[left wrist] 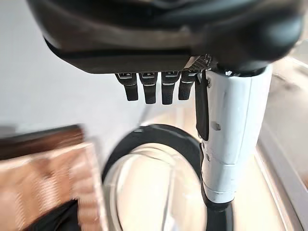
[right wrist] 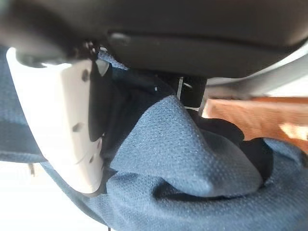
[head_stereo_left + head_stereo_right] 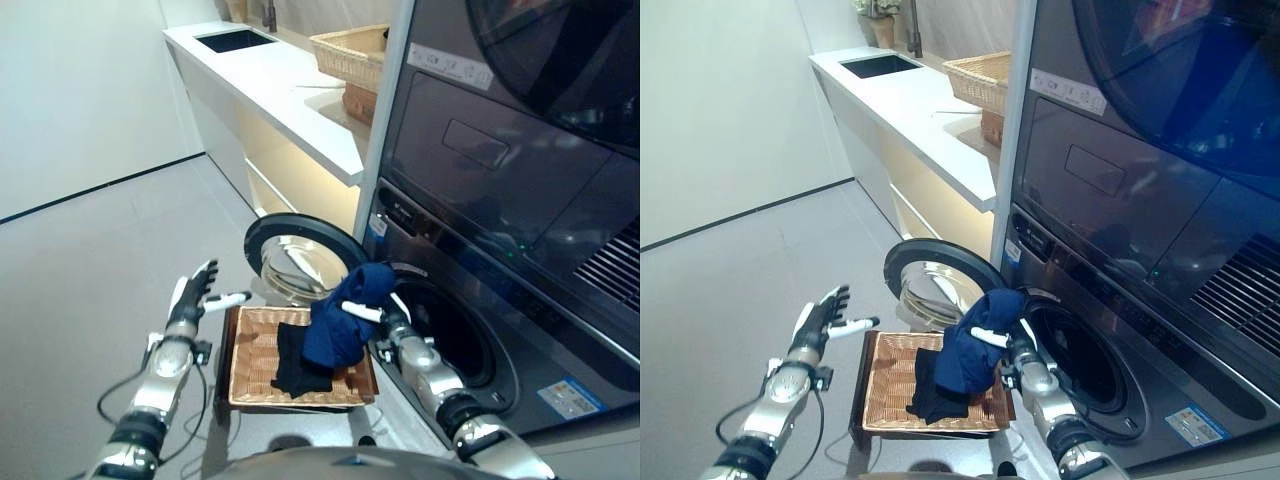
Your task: Pick up the clothes and place them into the washing machine
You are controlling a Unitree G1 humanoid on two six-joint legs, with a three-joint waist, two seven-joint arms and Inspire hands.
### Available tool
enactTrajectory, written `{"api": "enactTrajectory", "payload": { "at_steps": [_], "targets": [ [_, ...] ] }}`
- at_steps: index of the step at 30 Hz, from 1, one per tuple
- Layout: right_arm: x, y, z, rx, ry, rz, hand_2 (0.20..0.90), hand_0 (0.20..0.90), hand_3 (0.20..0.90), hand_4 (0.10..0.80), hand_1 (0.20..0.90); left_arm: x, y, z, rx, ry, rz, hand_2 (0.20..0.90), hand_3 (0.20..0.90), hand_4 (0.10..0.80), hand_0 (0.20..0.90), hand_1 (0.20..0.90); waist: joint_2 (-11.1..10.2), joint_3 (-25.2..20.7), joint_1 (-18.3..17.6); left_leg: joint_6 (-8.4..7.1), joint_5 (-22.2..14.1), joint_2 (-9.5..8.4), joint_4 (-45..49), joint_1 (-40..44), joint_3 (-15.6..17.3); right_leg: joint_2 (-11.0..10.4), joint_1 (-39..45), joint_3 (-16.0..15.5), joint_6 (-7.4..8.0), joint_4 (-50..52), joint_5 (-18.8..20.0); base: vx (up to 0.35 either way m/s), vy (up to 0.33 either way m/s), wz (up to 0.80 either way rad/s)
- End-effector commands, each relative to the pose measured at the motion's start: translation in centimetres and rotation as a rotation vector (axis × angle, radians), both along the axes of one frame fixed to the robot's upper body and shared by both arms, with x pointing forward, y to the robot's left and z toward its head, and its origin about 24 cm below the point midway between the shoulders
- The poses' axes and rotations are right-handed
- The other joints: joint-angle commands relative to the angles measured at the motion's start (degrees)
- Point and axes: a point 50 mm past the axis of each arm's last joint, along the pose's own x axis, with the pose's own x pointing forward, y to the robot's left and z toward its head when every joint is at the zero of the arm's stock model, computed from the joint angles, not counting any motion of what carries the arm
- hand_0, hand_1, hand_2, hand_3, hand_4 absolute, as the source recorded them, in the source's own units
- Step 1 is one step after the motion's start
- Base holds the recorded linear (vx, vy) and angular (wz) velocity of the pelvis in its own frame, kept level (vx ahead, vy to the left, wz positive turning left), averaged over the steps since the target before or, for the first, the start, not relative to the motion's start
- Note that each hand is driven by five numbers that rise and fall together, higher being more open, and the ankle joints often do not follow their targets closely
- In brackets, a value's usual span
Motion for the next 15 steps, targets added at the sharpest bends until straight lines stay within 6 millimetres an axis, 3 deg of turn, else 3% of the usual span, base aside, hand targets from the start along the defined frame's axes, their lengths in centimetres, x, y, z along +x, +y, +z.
{"api": "enactTrajectory", "payload": {
  "at_steps": [1,7,13,15],
  "targets": [
    [4.2,-0.2,4.0,0.124,-0.250,-0.123,0.200,0.200,0.200,0.300,0.200,3.1,0.7,2.9,0.020,-0.197,0.041,0.900,0.900,0.800,0.900,0.900,0.68,-3.25,0.75,-2.40,-1.89,-1.20,1.59,-1.59,-2.93,-0.12,-1.78,-0.25,0.79,7.86,-5.74,0.000,0.000,0.00],
    [2.6,-0.9,2.3,0.237,-0.184,-0.251,0.200,0.200,0.200,0.300,0.200,0.3,0.2,-1.2,-0.043,0.000,0.085,0.900,0.900,0.800,0.900,0.900,1.63,-2.44,-0.05,-2.39,-2.06,-1.39,1.99,-1.99,-2.52,-0.33,-2.41,0.11,0.85,8.08,-5.70,-0.002,0.011,-0.02],
    [1.6,-1.4,1.3,0.400,-0.159,-0.428,0.200,0.200,0.200,0.300,0.200,-1.1,-1.6,-3.1,-0.107,0.089,0.082,0.900,0.900,0.800,0.900,0.900,3.06,-1.35,-0.97,-2.24,-2.20,-1.84,2.45,-2.97,-2.05,-0.64,-3.70,0.78,0.99,8.53,-5.56,-0.022,0.039,-0.06],
    [1.3,-1.6,1.0,0.483,-0.156,-0.530,0.200,0.200,0.200,0.300,0.200,-2.1,-3.0,-4.3,-0.164,0.131,0.105,0.900,0.900,0.800,0.900,0.900,4.04,-0.33,-1.33,-2.17,-2.30,-2.22,2.95,-3.94,-1.66,-0.93,-4.78,1.18,1.08,8.77,-5.37,-0.050,0.048,-0.02]
  ]
}}
